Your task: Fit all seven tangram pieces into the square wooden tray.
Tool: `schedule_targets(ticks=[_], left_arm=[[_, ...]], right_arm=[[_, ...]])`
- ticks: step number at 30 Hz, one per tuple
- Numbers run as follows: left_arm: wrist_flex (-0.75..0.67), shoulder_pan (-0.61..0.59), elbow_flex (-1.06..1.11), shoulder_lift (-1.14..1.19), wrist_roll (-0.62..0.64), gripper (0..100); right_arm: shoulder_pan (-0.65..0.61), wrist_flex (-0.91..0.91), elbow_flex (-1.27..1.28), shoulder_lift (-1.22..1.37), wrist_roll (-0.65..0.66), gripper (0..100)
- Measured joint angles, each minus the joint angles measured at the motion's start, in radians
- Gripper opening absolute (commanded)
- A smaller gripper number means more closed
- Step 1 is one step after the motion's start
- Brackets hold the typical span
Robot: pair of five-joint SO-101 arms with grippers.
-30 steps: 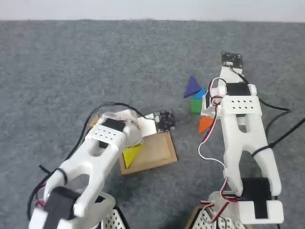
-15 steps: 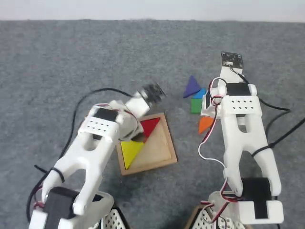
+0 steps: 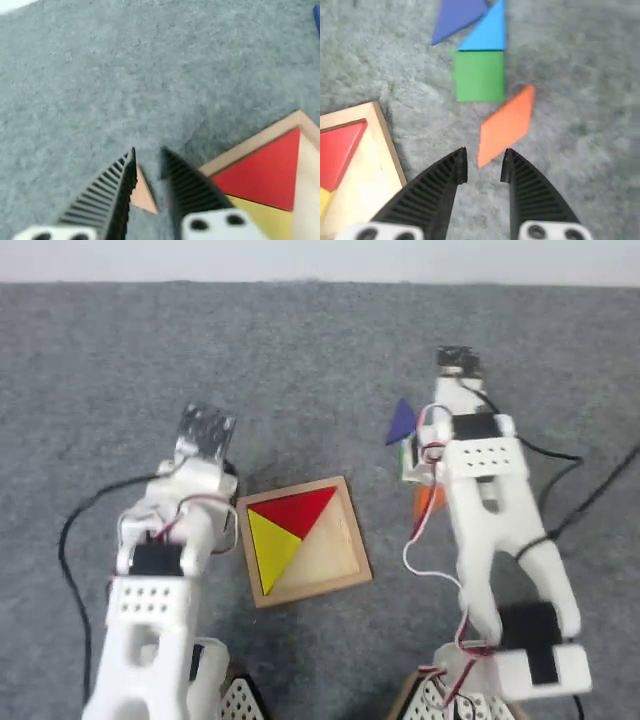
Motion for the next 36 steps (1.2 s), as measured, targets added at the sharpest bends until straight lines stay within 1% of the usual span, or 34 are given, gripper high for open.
schedule_targets(ticks=[3,5,8,11,14,16,18,20,25,29,32,36], left_arm=[[0.000,-0.015,0.083,-0.083,0.000,1],[0.000,-0.052,0.115,-0.120,0.000,1],[0.000,-0.117,0.158,-0.169,0.000,1],[-0.006,-0.178,0.209,-0.222,-0.003,1],[-0.017,-0.206,0.275,-0.278,-0.052,1],[-0.018,-0.209,0.298,-0.319,-0.064,1],[-0.018,-0.209,0.318,-0.365,-0.068,1],[-0.011,-0.209,0.328,-0.413,-0.074,1],[0.026,-0.210,0.342,-0.517,-0.074,1],[0.028,-0.250,0.341,-0.534,-0.043,1],[0.044,-0.255,0.301,-0.482,-0.020,1],[0.049,-0.255,0.196,-0.298,0.032,3]], right_arm=[[0.002,-0.040,0.000,0.068,-0.006,23.3],[0.003,-0.046,0.000,0.083,-0.035,28.4],[0.015,-0.049,0.000,0.091,-0.048,29.5],[0.009,-0.060,0.000,0.097,-0.041,26.7],[0.009,-0.114,0.000,0.097,-0.028,19.4],[0.000,-0.137,-0.005,0.097,0.018,13.7],[-0.021,-0.140,-0.032,0.097,0.063,10.3],[-0.031,-0.146,-0.055,0.097,0.058,10.2],[-0.031,-0.183,-0.061,0.097,0.000,10.2],[-0.074,-0.166,-0.061,0.097,-0.011,10.2],[-0.130,-0.129,-0.061,0.097,-0.011,10.1],[-0.175,-0.110,-0.055,0.097,-0.011,10.1]])
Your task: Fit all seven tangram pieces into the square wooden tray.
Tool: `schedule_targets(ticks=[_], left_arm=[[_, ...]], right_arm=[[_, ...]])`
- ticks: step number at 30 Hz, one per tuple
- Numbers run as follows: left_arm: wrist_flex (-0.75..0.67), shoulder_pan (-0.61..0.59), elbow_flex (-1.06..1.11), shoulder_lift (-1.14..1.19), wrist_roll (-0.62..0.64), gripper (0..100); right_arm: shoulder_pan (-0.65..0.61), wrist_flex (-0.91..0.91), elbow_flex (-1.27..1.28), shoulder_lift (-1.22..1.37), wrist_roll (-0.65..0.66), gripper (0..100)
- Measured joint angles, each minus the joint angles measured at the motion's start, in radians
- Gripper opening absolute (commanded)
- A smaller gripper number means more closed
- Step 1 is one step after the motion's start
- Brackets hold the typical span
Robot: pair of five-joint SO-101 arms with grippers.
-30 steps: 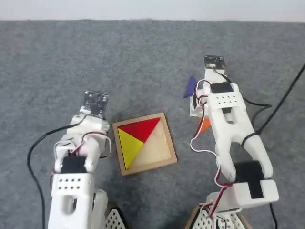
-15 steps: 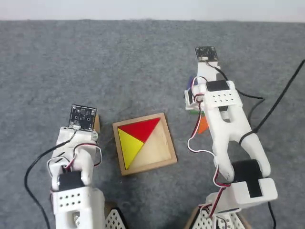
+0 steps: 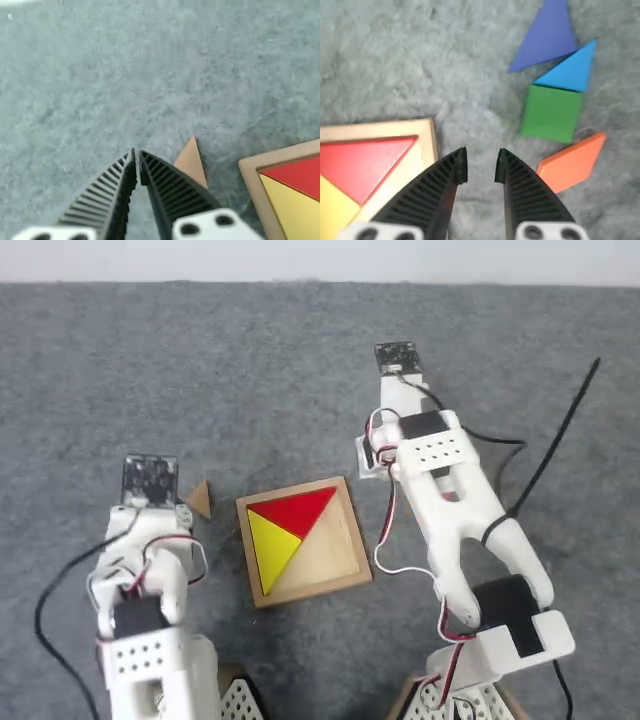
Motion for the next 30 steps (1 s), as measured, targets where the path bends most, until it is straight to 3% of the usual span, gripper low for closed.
schedule_targets(ticks=[5,13,17,19,30], left_arm=[[-0.017,0.000,-0.146,0.315,0.044,9],[-0.028,0.083,-0.382,0.799,0.044,11],[-0.028,0.094,-0.483,0.985,-0.095,11],[-0.026,0.095,-0.540,1.057,-0.104,11],[0.183,0.069,-0.822,1.338,0.055,17]], right_arm=[[-0.014,0.009,0.040,0.000,0.000,10.0],[-0.015,0.009,0.137,-0.043,0.000,9.9],[-0.015,0.009,0.193,-0.126,0.000,9.9],[-0.015,0.006,0.215,-0.149,0.000,9.9],[-0.015,-0.003,0.216,-0.152,0.023,9.9]])
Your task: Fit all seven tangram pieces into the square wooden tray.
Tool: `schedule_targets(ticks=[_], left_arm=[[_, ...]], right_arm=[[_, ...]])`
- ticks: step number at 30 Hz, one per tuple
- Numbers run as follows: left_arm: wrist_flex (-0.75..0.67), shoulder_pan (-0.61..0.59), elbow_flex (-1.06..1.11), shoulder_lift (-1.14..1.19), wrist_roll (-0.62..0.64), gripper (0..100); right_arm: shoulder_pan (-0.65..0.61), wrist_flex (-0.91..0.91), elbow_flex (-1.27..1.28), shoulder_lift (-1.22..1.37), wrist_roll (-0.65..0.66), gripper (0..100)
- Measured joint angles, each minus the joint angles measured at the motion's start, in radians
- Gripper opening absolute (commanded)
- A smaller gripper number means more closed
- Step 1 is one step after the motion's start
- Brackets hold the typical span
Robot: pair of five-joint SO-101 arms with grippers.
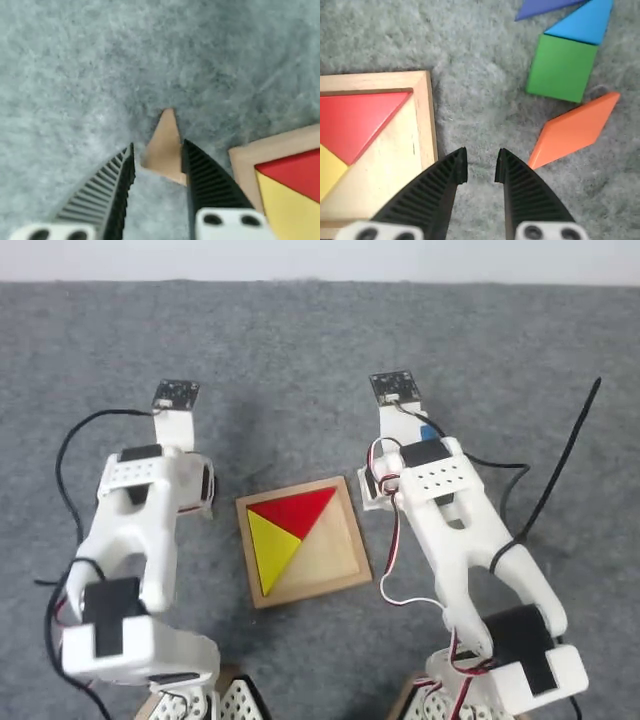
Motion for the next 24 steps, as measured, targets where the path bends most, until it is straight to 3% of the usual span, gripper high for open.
schedule_targets(ticks=[18,24], left_arm=[[0.120,-0.002,-0.054,0.083,0.189,17],[0.204,-0.002,-0.186,0.193,0.189,14]], right_arm=[[-0.002,0.000,0.000,0.000,0.000,9.8],[-0.002,0.000,0.000,0.000,0.000,9.8]])
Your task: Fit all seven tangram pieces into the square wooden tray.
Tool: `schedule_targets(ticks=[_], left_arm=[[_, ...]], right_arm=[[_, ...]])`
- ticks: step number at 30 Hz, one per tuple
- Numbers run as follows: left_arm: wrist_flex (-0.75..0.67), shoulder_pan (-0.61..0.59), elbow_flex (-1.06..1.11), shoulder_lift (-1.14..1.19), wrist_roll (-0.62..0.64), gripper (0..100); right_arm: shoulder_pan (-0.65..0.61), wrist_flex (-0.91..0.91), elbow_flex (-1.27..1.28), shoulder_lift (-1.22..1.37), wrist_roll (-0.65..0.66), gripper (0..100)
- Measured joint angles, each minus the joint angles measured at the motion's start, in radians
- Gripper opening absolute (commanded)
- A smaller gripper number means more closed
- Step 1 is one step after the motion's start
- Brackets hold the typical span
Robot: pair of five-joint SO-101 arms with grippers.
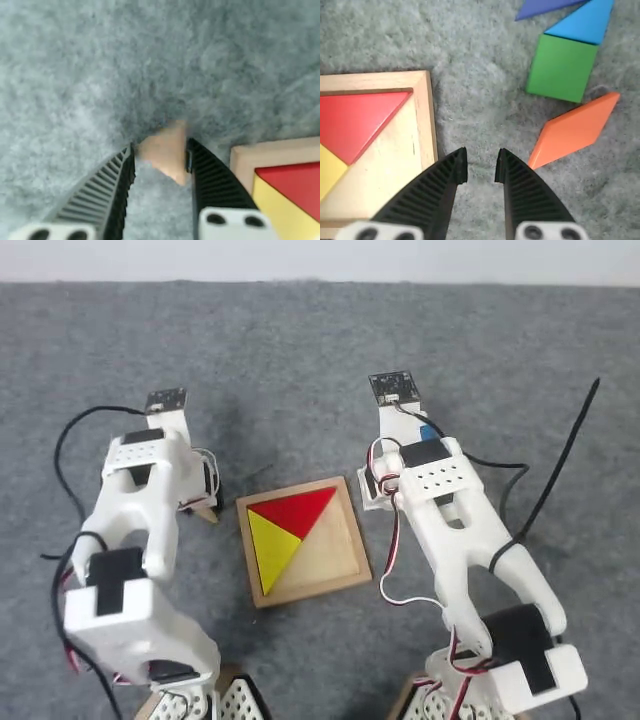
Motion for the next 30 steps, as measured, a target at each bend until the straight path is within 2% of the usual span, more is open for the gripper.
schedule_targets(ticks=[4,11,17,27,30], left_arm=[[0.061,0.009,-0.084,0.064,0.006,13],[0.066,0.009,-0.097,0.074,0.006,12],[0.064,0.037,-0.098,0.074,-0.034,5],[0.064,0.044,-0.104,0.080,-0.084,6],[0.064,0.044,-0.104,0.080,-0.112,12]], right_arm=[[0.000,0.000,0.000,0.000,0.000,9.8],[0.000,0.000,0.000,0.000,0.000,9.8],[0.000,0.000,0.000,0.000,0.000,9.8],[0.035,0.002,0.000,-0.026,0.025,9.8],[0.078,0.018,0.000,-0.087,0.035,9.7]])
